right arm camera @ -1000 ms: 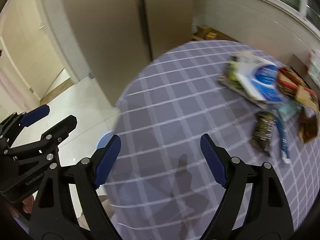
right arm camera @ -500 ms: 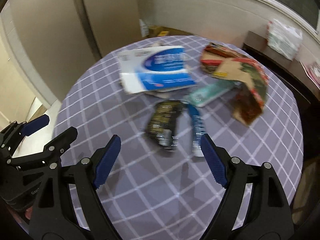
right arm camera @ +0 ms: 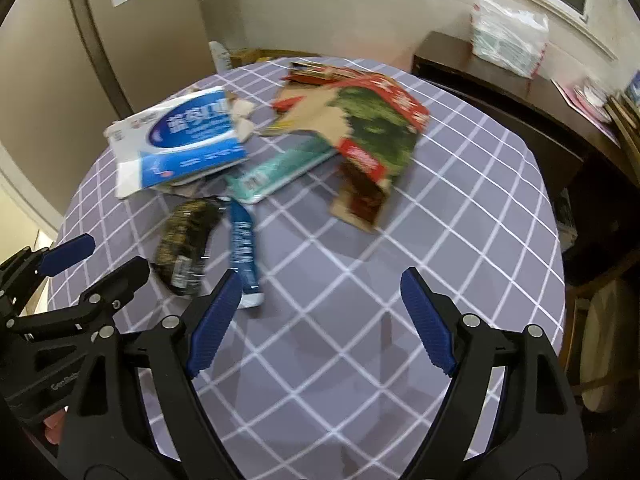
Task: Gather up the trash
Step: 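Grasp the dark snack bag with the left tool while the right tool grasps the blue toothpaste tube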
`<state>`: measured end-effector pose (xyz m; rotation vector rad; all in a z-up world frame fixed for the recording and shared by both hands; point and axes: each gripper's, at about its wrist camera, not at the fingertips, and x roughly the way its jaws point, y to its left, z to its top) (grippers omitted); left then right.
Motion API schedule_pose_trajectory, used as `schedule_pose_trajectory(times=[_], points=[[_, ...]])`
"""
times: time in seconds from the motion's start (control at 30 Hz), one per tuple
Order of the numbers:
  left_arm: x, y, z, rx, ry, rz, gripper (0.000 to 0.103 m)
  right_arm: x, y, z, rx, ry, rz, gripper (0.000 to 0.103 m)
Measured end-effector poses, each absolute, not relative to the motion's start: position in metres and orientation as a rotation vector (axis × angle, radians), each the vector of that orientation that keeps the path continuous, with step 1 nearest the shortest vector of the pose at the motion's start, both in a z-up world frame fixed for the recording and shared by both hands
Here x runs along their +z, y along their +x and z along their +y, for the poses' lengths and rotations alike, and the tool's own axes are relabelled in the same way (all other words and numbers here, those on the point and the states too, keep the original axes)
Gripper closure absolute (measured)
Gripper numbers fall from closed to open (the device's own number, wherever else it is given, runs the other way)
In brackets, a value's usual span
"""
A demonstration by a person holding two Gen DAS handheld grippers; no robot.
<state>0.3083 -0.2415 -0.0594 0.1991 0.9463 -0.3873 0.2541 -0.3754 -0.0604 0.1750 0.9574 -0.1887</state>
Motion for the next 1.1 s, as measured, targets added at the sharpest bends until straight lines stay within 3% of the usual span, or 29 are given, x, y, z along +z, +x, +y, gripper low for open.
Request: schedule_pose_trajectory(times=[0.23, 0.4, 0.93, 0.97, 1.0, 1.03, 1.07, 1.1], points=[[-0.078, 0.325, -0.270, -0.398, 0.224, 0.975, 0.034, -0.070, 0.249, -0.400, -0.223, 0.214, 0.978, 0.022], [-0.083, 0.328, -0.271, -0.416, 0.237, 0.961, 0.071, -0.073, 0.249, -0.404, -0.229, 0.226, 0.987, 0.022], [-0.078, 0.314, -0.197, -0.358, 0.162, 0.958, 0.076, -0.082, 0.285, -0.343, -0.111, 0.118, 1.008, 0.024], [-0.078, 0.314, -0.193, -0.351, 0.156, 0.958, 0.076, -0.085, 0.288, -0.341, -0.113, 0.112, 1.018, 0.031], [-0.077, 0.314, -0.188, -0.344, 0.150, 0.957, 0.076, -0.085, 0.289, -0.337, -0.134, 0.082, 0.999, 0.048], [-0.076, 0.314, -0.183, -0.338, 0.146, 0.957, 0.076, -0.083, 0.288, -0.334, -0.112, 0.082, 0.987, 0.059], [-0.076, 0.314, -0.178, -0.329, 0.141, 0.956, 0.076, -0.081, 0.288, -0.331, -0.103, 0.079, 0.983, 0.083], [-0.076, 0.314, -0.174, -0.322, 0.136, 0.956, 0.076, -0.079, 0.288, -0.329, -0.103, 0.073, 0.988, 0.086]])
